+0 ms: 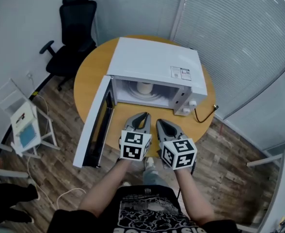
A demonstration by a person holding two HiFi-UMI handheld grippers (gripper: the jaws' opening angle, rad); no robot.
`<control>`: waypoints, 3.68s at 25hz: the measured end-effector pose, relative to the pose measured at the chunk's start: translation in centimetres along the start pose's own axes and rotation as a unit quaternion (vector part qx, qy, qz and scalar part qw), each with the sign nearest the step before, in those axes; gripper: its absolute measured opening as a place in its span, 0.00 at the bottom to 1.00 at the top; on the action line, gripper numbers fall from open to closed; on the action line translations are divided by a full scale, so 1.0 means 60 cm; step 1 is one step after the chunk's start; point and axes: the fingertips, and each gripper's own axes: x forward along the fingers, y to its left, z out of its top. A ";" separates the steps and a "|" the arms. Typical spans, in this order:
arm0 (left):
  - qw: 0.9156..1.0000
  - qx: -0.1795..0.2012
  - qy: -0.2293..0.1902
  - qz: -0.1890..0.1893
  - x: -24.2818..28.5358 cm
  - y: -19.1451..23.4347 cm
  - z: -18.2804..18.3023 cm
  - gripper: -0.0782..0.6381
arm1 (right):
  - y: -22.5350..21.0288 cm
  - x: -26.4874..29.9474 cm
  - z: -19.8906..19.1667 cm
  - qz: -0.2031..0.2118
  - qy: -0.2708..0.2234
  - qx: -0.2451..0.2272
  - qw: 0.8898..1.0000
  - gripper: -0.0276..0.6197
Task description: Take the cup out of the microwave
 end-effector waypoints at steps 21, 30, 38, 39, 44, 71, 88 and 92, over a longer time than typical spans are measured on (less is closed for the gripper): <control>0.996 -0.002 -0.028 0.079 0.200 0.121 0.011 0.32 | -0.111 0.177 0.033 0.072 0.037 -0.056 0.995 0.07; 0.996 0.007 -0.021 0.083 0.246 0.151 0.000 0.54 | -0.116 0.198 0.020 0.092 0.050 -0.075 0.992 0.07; 0.996 0.018 -0.004 0.088 0.286 0.173 -0.003 0.68 | -0.125 0.211 0.014 0.103 0.050 -0.074 0.991 0.07; 0.996 0.021 -0.005 0.087 0.289 0.174 -0.001 0.68 | -0.128 0.212 0.015 0.102 0.048 -0.072 0.991 0.07; 0.996 0.036 -0.006 0.082 0.308 0.176 0.006 0.70 | -0.136 0.218 0.021 0.099 0.038 -0.068 0.992 0.07; 0.986 0.065 0.026 0.150 0.364 0.212 0.007 0.72 | -0.172 0.231 -0.015 0.127 0.062 -0.066 0.988 0.07; 0.988 0.060 0.023 0.138 0.329 0.202 0.000 0.72 | -0.171 0.232 0.001 0.117 0.043 -0.052 0.991 0.07; 0.988 0.057 0.021 0.140 0.308 0.202 -0.006 0.72 | -0.164 0.229 0.003 0.113 0.041 -0.051 0.991 0.07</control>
